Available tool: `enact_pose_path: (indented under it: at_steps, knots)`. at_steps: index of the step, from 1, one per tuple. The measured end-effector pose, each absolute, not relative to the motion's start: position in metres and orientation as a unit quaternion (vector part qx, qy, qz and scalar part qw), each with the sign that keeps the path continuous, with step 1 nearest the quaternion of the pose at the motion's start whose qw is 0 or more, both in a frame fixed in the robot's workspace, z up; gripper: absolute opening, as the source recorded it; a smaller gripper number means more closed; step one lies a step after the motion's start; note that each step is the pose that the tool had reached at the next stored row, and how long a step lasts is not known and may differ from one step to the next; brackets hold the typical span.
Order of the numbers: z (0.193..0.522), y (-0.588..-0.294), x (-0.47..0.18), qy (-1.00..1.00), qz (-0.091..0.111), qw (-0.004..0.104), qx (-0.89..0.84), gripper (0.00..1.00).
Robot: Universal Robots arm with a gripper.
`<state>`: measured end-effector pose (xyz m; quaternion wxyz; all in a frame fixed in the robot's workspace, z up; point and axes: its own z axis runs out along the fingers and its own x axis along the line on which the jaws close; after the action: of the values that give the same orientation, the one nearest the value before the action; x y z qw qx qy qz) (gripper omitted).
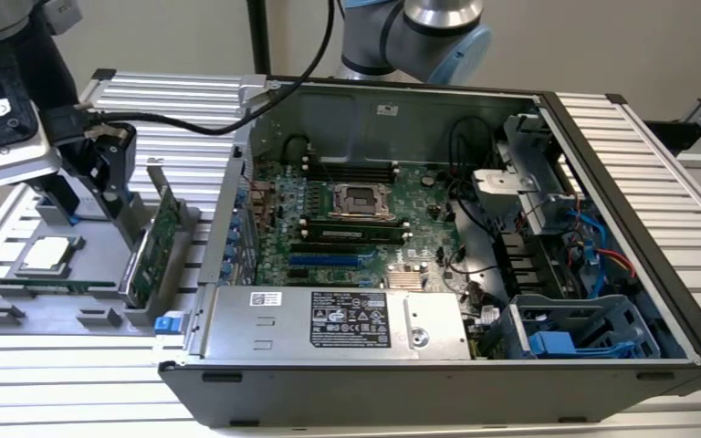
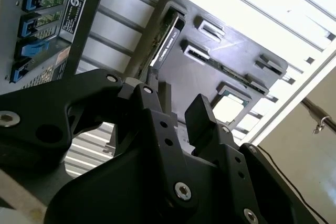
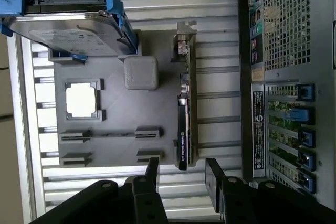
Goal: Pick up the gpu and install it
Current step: 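Pick up the gpu and move the gpu toward the slot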
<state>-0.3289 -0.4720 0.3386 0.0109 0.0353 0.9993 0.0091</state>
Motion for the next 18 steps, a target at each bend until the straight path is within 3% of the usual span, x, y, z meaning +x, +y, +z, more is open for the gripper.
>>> enact_pose_path:
  at_steps: [18]
  knots:
    - [0.3291, -0.472, -0.3288, 0.999, 0.003, 0.011, 0.035, 1.0]
